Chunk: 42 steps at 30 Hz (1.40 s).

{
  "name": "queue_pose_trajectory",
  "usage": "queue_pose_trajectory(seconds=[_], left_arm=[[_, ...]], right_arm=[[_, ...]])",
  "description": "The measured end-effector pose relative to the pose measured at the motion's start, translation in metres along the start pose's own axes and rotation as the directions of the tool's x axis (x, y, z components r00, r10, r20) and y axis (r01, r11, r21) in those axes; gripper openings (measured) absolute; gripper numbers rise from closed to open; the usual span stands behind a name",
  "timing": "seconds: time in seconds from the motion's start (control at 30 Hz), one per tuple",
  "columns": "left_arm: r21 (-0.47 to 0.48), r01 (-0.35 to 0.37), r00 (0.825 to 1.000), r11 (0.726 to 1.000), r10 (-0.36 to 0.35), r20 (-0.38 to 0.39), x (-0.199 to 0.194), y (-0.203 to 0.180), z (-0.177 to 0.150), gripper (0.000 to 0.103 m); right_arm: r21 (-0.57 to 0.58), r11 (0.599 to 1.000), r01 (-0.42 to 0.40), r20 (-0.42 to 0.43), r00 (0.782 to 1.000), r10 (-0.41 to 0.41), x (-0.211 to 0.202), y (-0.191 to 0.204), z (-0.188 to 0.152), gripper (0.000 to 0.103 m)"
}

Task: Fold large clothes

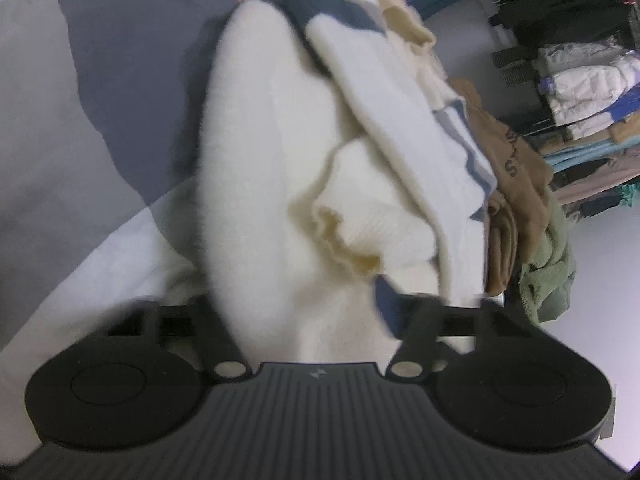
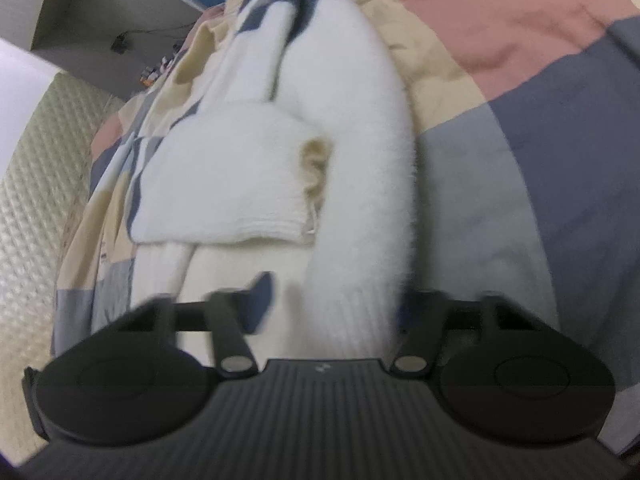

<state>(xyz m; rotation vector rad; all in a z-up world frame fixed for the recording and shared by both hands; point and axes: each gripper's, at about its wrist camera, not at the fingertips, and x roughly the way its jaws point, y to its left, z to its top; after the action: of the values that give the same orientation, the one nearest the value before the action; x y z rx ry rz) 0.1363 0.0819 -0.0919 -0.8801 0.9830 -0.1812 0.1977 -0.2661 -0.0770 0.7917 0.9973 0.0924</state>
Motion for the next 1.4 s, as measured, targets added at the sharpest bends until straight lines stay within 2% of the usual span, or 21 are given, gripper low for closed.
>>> queue_pose_trajectory(seconds=[0.03, 0.07, 0.1, 0.23, 0.37, 0.47, 0.57, 0.67, 0.73, 0.87, 0.93, 1.03, 1.07, 1.13, 1.23, 1.33, 1.4], left_arm=[[0.003, -0.002, 1.0, 1.0, 0.002, 0.005, -0.001, 0.002, 0.0, 0.033], [0.004, 0.01, 1.0, 1.0, -0.01, 0.017, -0.004, 0.002, 0.001, 0.02], [0.007, 0.027, 0.999, 1.0, -0.027, 0.028, -0.007, 0.003, 0.003, 0.013], [-0.011, 0.101, 0.993, 0.995, -0.1, 0.067, -0.03, 0.004, 0.012, 0.009], [0.005, 0.196, 0.971, 0.981, -0.195, 0.137, -0.068, -0.003, 0.018, 0.008], [0.011, 0.274, 0.948, 0.962, -0.272, 0.164, -0.099, -0.009, 0.02, 0.008], [0.059, 0.326, 0.925, 0.943, -0.331, 0.184, -0.131, -0.024, 0.017, 0.008], [0.107, 0.363, 0.903, 0.925, -0.378, 0.205, -0.167, -0.04, 0.005, 0.008], [0.147, 0.351, 0.893, 0.925, -0.378, 0.243, -0.197, -0.049, -0.01, 0.008], [0.191, 0.393, 0.856, 0.899, -0.434, 0.28, -0.252, -0.062, -0.042, 0.008], [0.215, 0.429, 0.83, 0.877, -0.477, 0.288, -0.278, -0.065, -0.058, 0.009], [0.254, 0.469, 0.794, 0.846, -0.53, 0.297, -0.303, -0.067, -0.076, 0.009], [0.263, 0.472, 0.79, 0.841, -0.536, 0.297, -0.307, -0.067, -0.079, 0.009], [0.293, 0.439, 0.798, 0.849, -0.519, 0.308, -0.31, -0.07, -0.082, 0.009], [0.277, 0.414, 0.815, 0.867, -0.488, 0.311, -0.291, -0.072, -0.071, 0.009], [0.263, 0.364, 0.837, 0.893, -0.438, 0.327, -0.257, -0.078, -0.045, 0.01], [0.263, 0.323, 0.85, 0.909, -0.401, 0.342, -0.228, -0.086, -0.022, 0.01]], right_arm=[[0.001, 1.0, -0.005, -0.003, 1.0, 0.005, 0.0, 0.0, 0.0, 0.022], [0.004, 1.0, -0.01, 0.003, 1.0, 0.01, -0.003, -0.001, 0.0, 0.021], [0.001, 1.0, -0.012, 0.016, 1.0, 0.012, -0.006, -0.002, 0.001, 0.019], [0.039, 0.994, -0.099, 0.051, 0.994, 0.097, -0.022, -0.004, 0.008, 0.017], [0.02, 0.97, -0.244, 0.112, 0.964, 0.24, -0.061, 0.002, 0.017, 0.015], [-0.009, 0.948, -0.317, 0.137, 0.939, 0.315, -0.087, 0.009, 0.022, 0.014], [-0.044, 0.921, -0.387, 0.145, 0.91, 0.389, -0.114, 0.018, 0.024, 0.014], [-0.102, 0.897, -0.429, 0.155, 0.884, 0.441, -0.141, 0.032, 0.017, 0.014], [-0.145, 0.877, -0.457, 0.154, 0.866, 0.477, -0.163, 0.042, 0.011, 0.014], [-0.218, 0.84, -0.497, 0.152, 0.833, 0.532, -0.209, 0.049, -0.007, 0.014], [-0.246, 0.823, -0.511, 0.155, 0.818, 0.554, -0.232, 0.053, -0.015, 0.015], [-0.292, 0.8, -0.525, 0.166, 0.796, 0.583, -0.259, 0.058, -0.026, 0.015], [-0.299, 0.798, -0.524, 0.173, 0.792, 0.585, -0.263, 0.059, -0.027, 0.015], [-0.303, 0.803, -0.514, 0.186, 0.794, 0.578, -0.267, 0.061, -0.026, 0.015], [-0.274, 0.837, -0.475, 0.201, 0.822, 0.532, -0.252, 0.061, -0.014, 0.015], [-0.223, 0.874, -0.431, 0.215, 0.853, 0.475, -0.221, 0.061, 0.008, 0.015], [-0.167, 0.892, -0.419, 0.222, 0.866, 0.448, -0.197, 0.06, 0.026, 0.015]])
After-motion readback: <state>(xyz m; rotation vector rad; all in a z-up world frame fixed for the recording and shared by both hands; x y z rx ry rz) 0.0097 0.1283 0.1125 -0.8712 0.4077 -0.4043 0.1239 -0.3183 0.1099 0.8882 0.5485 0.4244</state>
